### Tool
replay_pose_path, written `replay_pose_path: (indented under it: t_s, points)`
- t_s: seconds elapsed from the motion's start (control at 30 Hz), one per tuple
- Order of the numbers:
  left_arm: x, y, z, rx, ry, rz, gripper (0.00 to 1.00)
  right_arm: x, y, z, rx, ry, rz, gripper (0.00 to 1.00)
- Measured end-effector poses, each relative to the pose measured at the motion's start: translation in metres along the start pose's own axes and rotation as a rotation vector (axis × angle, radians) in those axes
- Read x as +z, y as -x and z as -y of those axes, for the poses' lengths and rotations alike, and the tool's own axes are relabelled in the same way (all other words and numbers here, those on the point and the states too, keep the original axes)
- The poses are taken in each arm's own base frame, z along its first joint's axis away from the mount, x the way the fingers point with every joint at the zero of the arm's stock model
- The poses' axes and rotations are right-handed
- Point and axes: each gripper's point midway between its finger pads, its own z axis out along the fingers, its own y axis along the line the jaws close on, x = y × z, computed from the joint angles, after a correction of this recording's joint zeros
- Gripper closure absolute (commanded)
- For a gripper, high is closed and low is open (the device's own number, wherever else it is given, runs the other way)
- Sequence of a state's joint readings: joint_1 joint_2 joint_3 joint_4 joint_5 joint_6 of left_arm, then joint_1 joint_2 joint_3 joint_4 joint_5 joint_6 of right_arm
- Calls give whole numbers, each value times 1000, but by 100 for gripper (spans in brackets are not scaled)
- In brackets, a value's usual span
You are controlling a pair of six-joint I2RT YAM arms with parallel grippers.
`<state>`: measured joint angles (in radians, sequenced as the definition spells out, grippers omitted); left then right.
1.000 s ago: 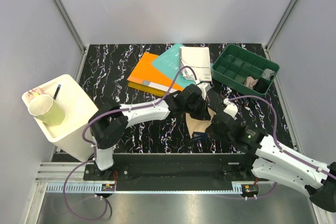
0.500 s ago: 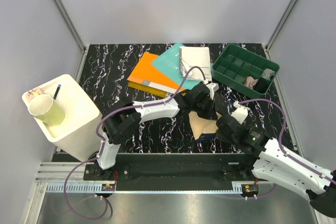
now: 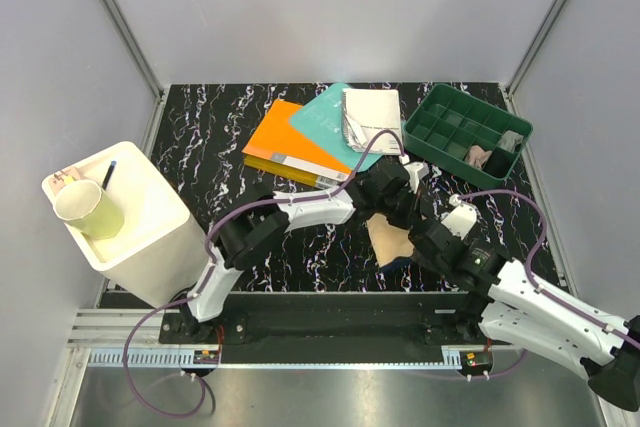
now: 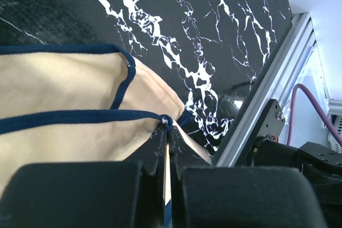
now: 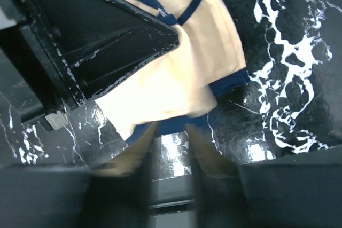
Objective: Roll the underwear
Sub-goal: Fold the underwear at the center of the board.
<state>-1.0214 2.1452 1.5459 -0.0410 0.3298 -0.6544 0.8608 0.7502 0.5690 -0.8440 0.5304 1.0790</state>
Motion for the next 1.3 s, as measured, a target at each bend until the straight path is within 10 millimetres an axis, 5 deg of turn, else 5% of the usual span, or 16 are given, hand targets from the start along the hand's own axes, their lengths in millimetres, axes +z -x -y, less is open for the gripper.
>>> replay_pose_path:
  t_s: [0.1,0.37,0.7,0.97,1.13,1.3]
  points:
    - [5,1,0,4,-7,4,100,1,0,5,2,-26,3,30]
    - [11,8,6,30,-49,24,97,-11,25,3,23,-26,69,16]
    - [10,33,-10,44,-45,101,35,8,65,16,35,-66,46,12]
    - [-50,27,-32,-9,-6,129,31,42,103,21,169,9,15,11]
    - [-92,34,-50,-57,13,201,34,74,91,29,208,27,-118,10]
    - [-99,13,-85,-125,72,184,36,87,78,28,205,42,-180,10]
